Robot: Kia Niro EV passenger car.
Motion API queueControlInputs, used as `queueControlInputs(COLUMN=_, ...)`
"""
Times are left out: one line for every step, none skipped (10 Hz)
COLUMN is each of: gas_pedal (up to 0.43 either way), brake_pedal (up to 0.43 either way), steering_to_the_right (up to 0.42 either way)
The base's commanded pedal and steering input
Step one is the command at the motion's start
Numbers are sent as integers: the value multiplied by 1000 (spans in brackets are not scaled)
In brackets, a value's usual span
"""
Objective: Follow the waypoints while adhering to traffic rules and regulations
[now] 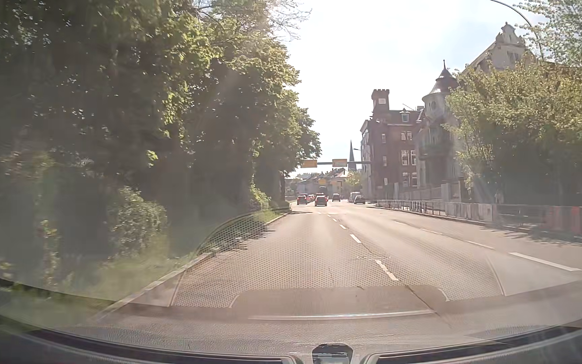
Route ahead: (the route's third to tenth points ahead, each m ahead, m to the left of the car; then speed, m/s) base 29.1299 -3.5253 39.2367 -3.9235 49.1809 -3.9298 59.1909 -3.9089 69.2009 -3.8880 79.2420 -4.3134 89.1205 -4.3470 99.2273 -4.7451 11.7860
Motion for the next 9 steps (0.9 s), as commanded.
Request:
queueControlInputs(gas_pedal=0, brake_pedal=140, steering_to_the_right=4)
queueControlInputs(gas_pedal=0, brake_pedal=140, steering_to_the_right=4)
queueControlInputs(gas_pedal=0, brake_pedal=146, steering_to_the_right=3)
queueControlInputs(gas_pedal=0, brake_pedal=146, steering_to_the_right=3)
queueControlInputs(gas_pedal=0, brake_pedal=146, steering_to_the_right=3)
queueControlInputs(gas_pedal=0, brake_pedal=146, steering_to_the_right=3)
queueControlInputs(gas_pedal=0, brake_pedal=140, steering_to_the_right=3)
queueControlInputs(gas_pedal=0, brake_pedal=146, steering_to_the_right=4)
queueControlInputs(gas_pedal=0, brake_pedal=140, steering_to_the_right=4)
